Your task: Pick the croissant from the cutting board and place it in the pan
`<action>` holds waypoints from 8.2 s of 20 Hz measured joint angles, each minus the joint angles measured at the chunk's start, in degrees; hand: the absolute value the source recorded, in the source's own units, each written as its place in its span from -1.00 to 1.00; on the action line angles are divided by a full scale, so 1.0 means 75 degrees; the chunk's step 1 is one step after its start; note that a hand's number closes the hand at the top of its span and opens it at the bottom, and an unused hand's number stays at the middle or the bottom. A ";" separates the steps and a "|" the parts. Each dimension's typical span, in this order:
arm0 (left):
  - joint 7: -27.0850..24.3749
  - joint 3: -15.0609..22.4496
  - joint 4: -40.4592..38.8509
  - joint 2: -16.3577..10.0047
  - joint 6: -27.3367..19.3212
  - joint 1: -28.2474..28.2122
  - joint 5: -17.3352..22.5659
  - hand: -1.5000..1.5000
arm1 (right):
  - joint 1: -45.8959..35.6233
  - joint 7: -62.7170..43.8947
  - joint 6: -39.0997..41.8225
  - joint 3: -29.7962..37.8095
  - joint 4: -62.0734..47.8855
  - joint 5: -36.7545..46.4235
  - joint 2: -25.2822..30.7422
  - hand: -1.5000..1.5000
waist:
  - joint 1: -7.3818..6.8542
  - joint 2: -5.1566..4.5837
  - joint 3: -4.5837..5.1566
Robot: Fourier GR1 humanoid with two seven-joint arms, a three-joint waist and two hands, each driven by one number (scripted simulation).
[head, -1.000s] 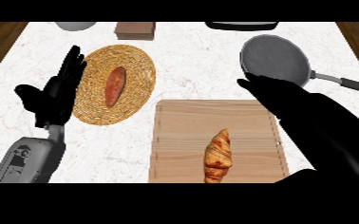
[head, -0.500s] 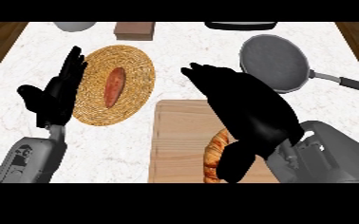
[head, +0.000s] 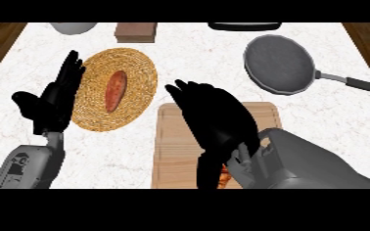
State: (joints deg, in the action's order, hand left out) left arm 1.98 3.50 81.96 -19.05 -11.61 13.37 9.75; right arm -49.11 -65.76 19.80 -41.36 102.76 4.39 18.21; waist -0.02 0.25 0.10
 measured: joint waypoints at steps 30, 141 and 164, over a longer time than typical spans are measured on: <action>0.0086 -0.0224 0.0131 0.0233 0.0218 -0.0118 -0.0221 0.00 | 0.1231 0.0404 0.0497 -0.0881 -0.1476 0.0784 -0.0053 -1.00 | 0.0000 -0.0012 -0.0006; 0.0165 -0.0584 0.0119 0.1061 0.0784 0.0360 -0.0974 0.00 | -0.0363 1.0681 -0.4411 0.7875 -1.1578 0.3608 0.0787 -1.00 | -0.0519 -0.0269 -0.0051; 0.0345 -0.1170 0.0268 0.0752 0.0750 -0.0291 -0.0930 0.00 | 0.2723 1.2714 -0.0327 0.9547 -0.8442 0.0452 0.1373 -1.00 | 0.0373 0.0108 0.0011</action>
State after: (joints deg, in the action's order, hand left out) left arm 4.56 -5.27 83.97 -13.41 -5.98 11.19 2.77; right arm -28.68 29.59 17.34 30.24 39.45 7.78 28.51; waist 2.77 1.06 0.19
